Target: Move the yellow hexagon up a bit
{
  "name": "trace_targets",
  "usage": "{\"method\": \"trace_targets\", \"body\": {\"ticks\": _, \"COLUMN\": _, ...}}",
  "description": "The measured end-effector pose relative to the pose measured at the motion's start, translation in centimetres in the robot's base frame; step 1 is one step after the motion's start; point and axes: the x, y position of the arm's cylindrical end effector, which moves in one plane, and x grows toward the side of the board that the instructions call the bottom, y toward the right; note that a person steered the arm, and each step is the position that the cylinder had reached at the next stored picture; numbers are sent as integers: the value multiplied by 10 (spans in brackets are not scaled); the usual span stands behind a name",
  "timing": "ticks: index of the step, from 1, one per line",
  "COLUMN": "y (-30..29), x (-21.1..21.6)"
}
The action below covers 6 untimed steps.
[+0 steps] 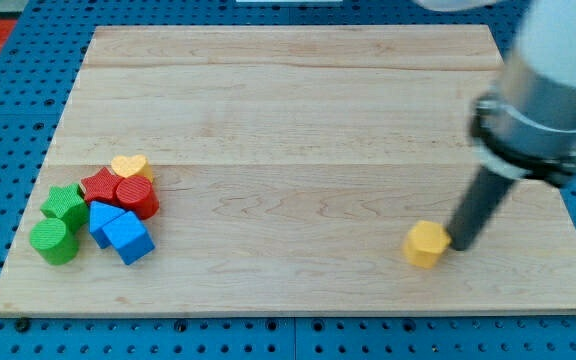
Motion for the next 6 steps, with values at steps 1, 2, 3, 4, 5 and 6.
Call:
{"method": "trace_targets", "body": {"ticks": 1, "y": -62, "x": -4}}
{"method": "trace_targets", "body": {"ticks": 2, "y": -58, "x": 21}}
{"method": "trace_targets", "body": {"ticks": 3, "y": -69, "x": 49}}
{"method": "trace_targets", "body": {"ticks": 4, "y": -136, "x": 38}}
{"method": "trace_targets", "body": {"ticks": 5, "y": -172, "x": 19}}
{"method": "trace_targets", "body": {"ticks": 6, "y": -204, "x": 70}}
